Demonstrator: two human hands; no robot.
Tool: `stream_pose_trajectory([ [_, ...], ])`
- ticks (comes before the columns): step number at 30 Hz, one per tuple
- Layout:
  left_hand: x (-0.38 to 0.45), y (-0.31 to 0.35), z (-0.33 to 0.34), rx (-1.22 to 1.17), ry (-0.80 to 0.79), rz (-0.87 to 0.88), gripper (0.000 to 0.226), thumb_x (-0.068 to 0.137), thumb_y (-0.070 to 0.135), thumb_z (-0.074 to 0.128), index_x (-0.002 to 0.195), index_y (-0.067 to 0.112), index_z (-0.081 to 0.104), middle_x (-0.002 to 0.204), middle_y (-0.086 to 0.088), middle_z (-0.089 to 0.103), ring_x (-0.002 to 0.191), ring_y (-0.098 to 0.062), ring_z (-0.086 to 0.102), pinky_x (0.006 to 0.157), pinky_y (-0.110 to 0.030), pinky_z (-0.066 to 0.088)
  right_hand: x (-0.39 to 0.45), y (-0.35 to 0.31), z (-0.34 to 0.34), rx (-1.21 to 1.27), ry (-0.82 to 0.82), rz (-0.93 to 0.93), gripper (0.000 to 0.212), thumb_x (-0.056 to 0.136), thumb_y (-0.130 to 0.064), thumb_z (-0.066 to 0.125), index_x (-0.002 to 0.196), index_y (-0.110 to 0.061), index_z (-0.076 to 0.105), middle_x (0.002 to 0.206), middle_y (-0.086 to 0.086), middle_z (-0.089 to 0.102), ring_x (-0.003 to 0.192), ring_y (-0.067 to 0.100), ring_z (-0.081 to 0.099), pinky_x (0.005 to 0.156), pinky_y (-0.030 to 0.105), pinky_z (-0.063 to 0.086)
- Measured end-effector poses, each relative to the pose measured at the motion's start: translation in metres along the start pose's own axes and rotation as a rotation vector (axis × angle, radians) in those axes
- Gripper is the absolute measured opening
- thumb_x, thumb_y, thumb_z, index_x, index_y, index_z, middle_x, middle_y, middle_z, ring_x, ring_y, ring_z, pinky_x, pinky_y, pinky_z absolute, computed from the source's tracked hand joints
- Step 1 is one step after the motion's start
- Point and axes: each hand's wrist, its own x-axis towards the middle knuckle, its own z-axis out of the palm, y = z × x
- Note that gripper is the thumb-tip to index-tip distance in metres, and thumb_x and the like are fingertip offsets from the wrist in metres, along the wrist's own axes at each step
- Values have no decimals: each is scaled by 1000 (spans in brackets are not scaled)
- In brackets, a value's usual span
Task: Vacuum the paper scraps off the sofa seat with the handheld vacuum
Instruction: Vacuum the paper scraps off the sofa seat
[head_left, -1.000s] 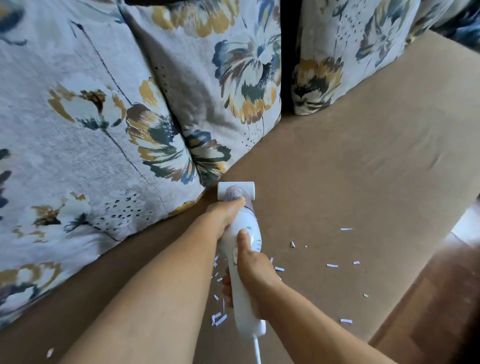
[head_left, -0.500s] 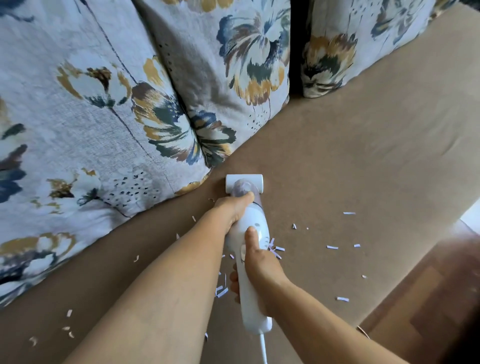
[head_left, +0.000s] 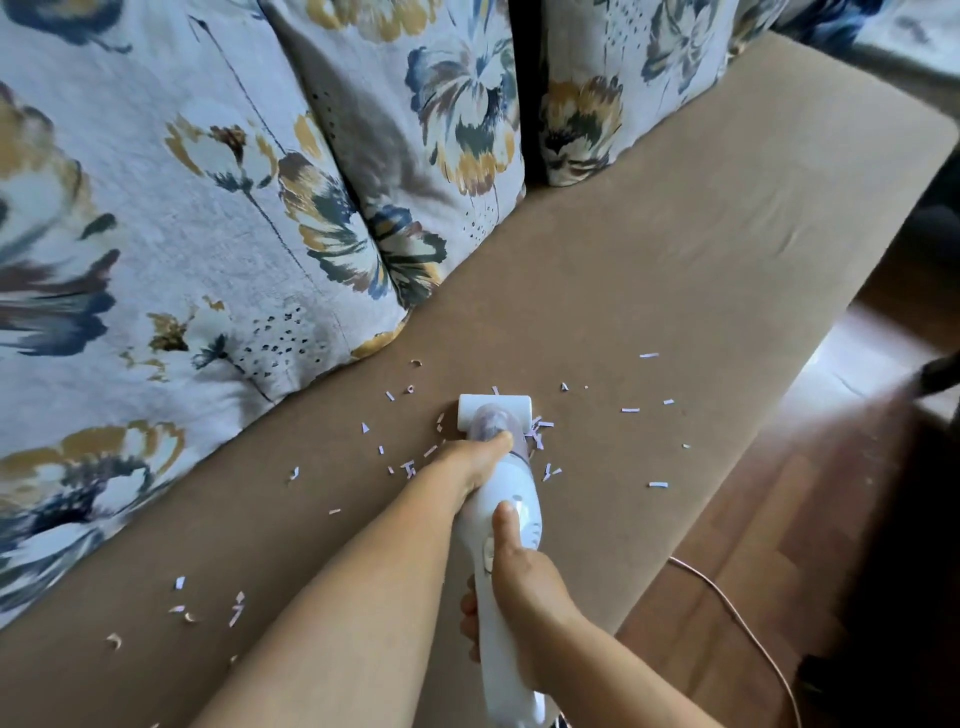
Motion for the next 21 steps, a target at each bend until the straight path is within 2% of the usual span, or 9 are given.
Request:
stream_pose_trajectory([
  [3, -13, -16, 2, -1, -15, 30, 76, 86, 55, 53, 145, 8, 41, 146, -10, 46, 128, -28, 51, 98, -33, 41, -10, 20, 5, 12, 3, -9, 79, 91, -71, 29, 84, 0, 64, 60, 13, 60, 42, 22, 56, 47, 25, 47],
  [7, -31, -28, 0, -13, -39, 17, 77, 86, 57, 55, 142, 5, 44, 139, -13, 52, 120, -29, 55, 90, -31, 43, -23, 35, 7, 8, 22, -30, 82, 91, -70, 28, 94, 2, 67, 58, 12, 62, 40, 22, 57, 46, 25, 48],
  [10, -43, -26, -3, 1, -38, 36, 72, 89, 55, 53, 142, 6, 44, 138, -13, 53, 120, -28, 56, 89, -30, 43, -30, 37, 8, 19, 28, -56, 80, 92, -68, 28, 97, 3, 66, 56, 11, 61, 38, 22, 57, 45, 25, 49],
  [13, -55, -9, -2, 61, -28, 76, 77, 87, 60, 52, 143, 7, 45, 139, -14, 53, 123, -28, 56, 98, -33, 45, -35, 32, 3, 50, 48, -110, 79, 93, -66, 28, 91, 4, 66, 53, 11, 60, 37, 22, 56, 45, 25, 48],
  [17, -62, 30, 14, 92, -81, 123, 75, 90, 58, 50, 144, 7, 43, 140, -16, 52, 125, -32, 54, 99, -35, 44, -34, 11, -18, 129, 76, -141, 77, 94, -66, 29, 81, 2, 64, 47, 10, 58, 39, 23, 55, 44, 25, 47],
  [21, -59, 72, 40, 109, -125, 130, 79, 89, 61, 50, 146, 8, 40, 143, -15, 49, 125, -33, 53, 96, -36, 44, -18, -14, -49, 172, 122, -167, 76, 93, -67, 30, 88, 1, 64, 56, 11, 59, 39, 23, 56, 45, 25, 48],
])
